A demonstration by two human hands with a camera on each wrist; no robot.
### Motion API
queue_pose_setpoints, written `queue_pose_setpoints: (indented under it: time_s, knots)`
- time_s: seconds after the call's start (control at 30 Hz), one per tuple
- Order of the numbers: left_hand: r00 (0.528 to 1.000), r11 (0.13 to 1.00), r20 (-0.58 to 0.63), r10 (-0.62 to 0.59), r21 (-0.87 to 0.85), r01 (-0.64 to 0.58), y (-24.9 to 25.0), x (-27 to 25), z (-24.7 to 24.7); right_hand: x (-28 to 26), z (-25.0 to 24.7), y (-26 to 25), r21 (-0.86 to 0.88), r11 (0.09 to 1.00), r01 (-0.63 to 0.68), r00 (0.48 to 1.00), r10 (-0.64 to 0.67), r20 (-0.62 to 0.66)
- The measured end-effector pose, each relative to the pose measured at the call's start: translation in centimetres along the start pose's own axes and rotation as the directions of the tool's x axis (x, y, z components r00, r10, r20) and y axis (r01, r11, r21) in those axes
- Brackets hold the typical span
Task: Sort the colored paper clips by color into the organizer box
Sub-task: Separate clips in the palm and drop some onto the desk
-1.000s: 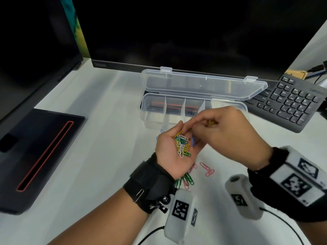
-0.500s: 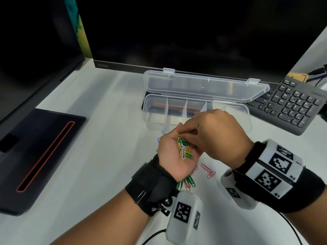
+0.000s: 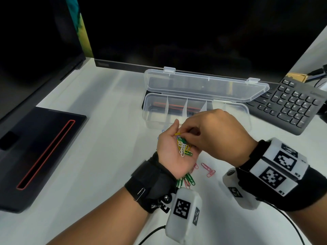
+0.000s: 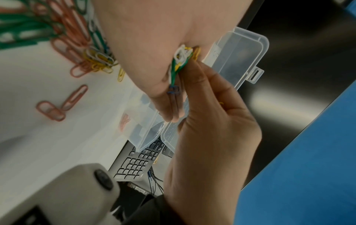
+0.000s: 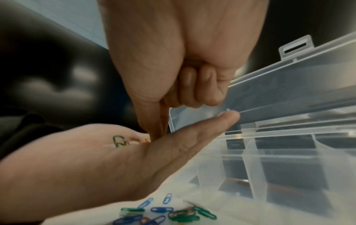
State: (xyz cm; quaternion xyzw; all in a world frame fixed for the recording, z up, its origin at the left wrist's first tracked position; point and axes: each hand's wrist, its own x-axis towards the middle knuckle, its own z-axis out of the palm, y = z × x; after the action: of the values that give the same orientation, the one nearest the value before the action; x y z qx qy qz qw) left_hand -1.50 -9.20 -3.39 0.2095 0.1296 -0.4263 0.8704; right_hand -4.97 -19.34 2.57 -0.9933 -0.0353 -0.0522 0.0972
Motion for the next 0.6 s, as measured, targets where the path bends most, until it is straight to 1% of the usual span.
queue_pose_setpoints:
  time_s: [0.03,0.07,0.1,0.13,0.17,0.2,0.23,0.27,0.3,0.33,0.37,0.43,0.53,0.57,0.6]
  knots:
    - [1.000,1.000,0.028,0.005,-0.011,-0.005,0.0,0.2,-0.1,-0.2,-0.2,0.1,0.078,0.996,-0.034,0.999,0.035,-0.017]
    - [0.999,1.000,0.053,0.009,-0.018,-0.008,-0.1,0.3,-0.2,-0.4,-0.3,0.2,0.207,0.976,-0.073,0.996,0.082,-0.034]
    - [0.997,1.000,0.077,0.013,-0.013,-0.012,-0.1,0.4,-0.3,-0.7,-0.6,0.2,0.370,0.921,-0.122,0.989,0.144,-0.032]
    - [0.995,1.000,0.098,0.019,-0.012,-0.018,-0.1,0.5,-0.5,-0.9,-0.7,0.1,0.551,0.817,-0.170,0.978,0.207,-0.005]
    - [0.994,0.999,0.102,0.028,-0.018,-0.026,-0.1,0.6,-0.5,-1.2,-0.9,-0.1,0.712,0.667,-0.218,0.963,0.267,0.045]
    - [0.993,0.999,0.110,0.037,-0.016,-0.036,0.0,0.7,-0.6,-1.5,-1.0,-0.2,0.833,0.482,-0.272,0.939,0.324,0.119]
    - [0.992,0.999,0.115,0.049,-0.014,-0.047,0.1,0.8,-0.7,-1.8,-1.0,-0.2,0.908,0.267,-0.323,0.907,0.362,0.216]
    - [0.991,0.998,0.120,0.058,0.002,-0.059,0.2,0.9,-0.8,-2.1,-1.0,-0.1,0.934,0.041,-0.355,0.878,0.358,0.317]
    - [0.990,0.997,0.126,0.065,0.023,-0.068,0.3,0.9,-1.0,-2.4,-1.0,0.0,0.920,-0.148,-0.363,0.863,0.320,0.392]
    - [0.988,0.996,0.134,0.071,0.038,-0.076,0.5,0.9,-1.0,-2.6,-0.9,0.2,0.893,-0.269,-0.361,0.857,0.280,0.432]
    - [0.987,0.996,0.146,0.073,0.043,-0.080,0.6,0.8,-1.0,-2.7,-0.7,0.4,0.870,-0.336,-0.360,0.854,0.257,0.453]
    - [0.985,0.996,0.157,0.076,0.043,-0.084,0.7,0.8,-1.0,-2.9,-0.3,0.8,0.842,-0.401,-0.362,0.846,0.239,0.477]
    - [0.982,0.995,0.168,0.084,0.032,-0.090,0.7,0.8,-1.1,-2.9,0.4,1.2,0.806,-0.473,-0.355,0.837,0.223,0.500]
    - [0.982,0.995,0.167,0.086,0.027,-0.092,0.7,0.9,-1.1,-2.9,0.6,1.4,0.800,-0.485,-0.353,0.832,0.229,0.506]
    - [0.983,0.996,0.166,0.083,0.028,-0.089,0.7,0.9,-1.2,-2.9,0.8,1.5,0.802,-0.478,-0.358,0.824,0.243,0.512]
